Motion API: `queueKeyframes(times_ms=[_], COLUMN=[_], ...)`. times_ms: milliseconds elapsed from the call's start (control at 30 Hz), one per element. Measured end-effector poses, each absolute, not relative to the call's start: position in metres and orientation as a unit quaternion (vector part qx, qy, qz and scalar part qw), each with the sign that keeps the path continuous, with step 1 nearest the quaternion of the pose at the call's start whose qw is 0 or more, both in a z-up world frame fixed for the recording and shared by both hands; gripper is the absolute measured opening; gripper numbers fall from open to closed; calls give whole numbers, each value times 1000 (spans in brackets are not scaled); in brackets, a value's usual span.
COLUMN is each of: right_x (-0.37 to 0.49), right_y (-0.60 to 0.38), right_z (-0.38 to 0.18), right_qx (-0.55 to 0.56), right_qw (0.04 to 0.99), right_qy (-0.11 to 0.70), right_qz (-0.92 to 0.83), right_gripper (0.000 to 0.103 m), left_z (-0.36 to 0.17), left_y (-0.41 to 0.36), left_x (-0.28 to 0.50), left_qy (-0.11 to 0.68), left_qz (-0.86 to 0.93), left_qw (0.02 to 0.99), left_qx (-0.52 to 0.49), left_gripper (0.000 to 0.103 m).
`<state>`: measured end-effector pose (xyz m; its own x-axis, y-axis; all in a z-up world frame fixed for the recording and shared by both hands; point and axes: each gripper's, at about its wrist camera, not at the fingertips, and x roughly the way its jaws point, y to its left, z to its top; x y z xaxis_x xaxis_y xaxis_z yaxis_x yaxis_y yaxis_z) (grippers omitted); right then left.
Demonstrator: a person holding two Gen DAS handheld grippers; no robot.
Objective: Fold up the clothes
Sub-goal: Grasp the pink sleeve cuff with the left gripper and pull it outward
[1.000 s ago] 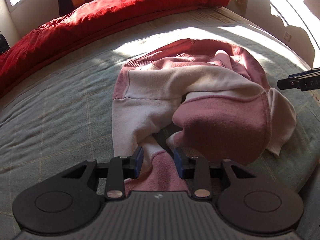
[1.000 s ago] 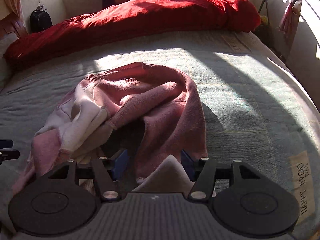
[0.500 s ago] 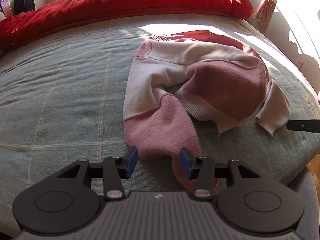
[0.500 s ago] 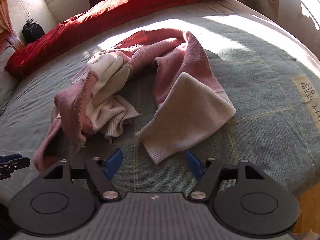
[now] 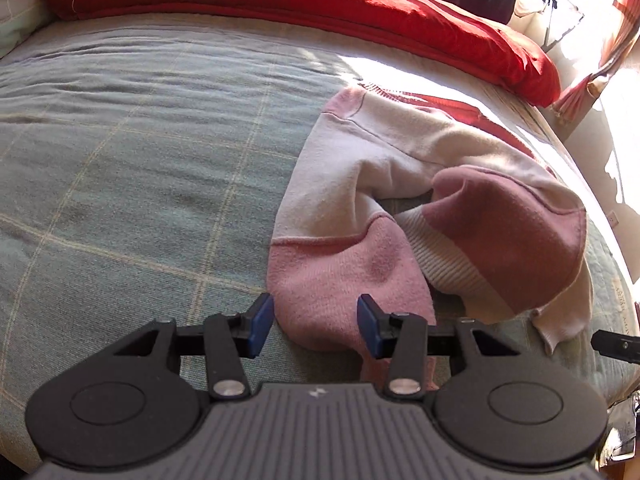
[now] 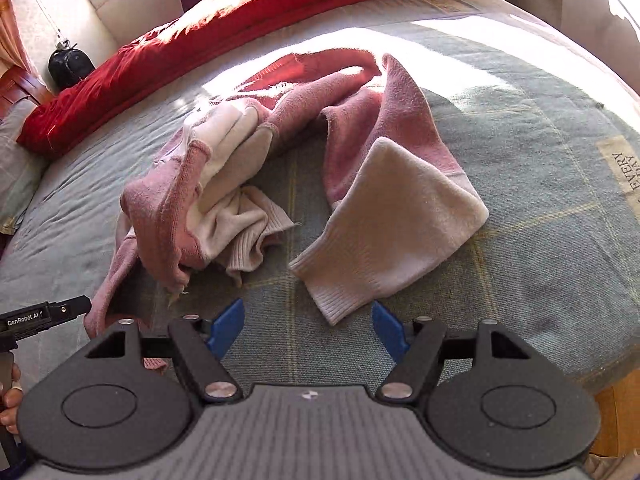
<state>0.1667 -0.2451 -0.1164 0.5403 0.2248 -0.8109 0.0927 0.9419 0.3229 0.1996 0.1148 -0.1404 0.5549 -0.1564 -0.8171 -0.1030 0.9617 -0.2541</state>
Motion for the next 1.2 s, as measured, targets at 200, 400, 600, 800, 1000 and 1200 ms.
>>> queueKeyframes(times_ms=[200,400,600,800,1000,1200], right_x=[180,190,195,194,192,191], right_y=[-251,-249,-248,-242,-242,-242], right_z=[-118,-119,-118,-120,-116,-112], right_qx=[170,167,165,159,158,155], right_qw=[862,861,862,860,863,866], right_qy=[477,479,479,483,478,475], right_qz=[30,32,27,33,31,29], right_gripper=[75,75,75,76,76,76], left_z=[-163,-185,-188,-186,-174,-147], left_y=[124,120,101,91,98,111], left_x=[224,239,243,241,242,245], left_qy=[490,507,505,505,503,472], left_qz=[-12,-3,-23,-27,-24,-7], left_qw=[858,849,852,855,858,878], left_qx=[-154,-151,-135,-111,-104,-80], left_gripper=[44,46,59,50,11,10])
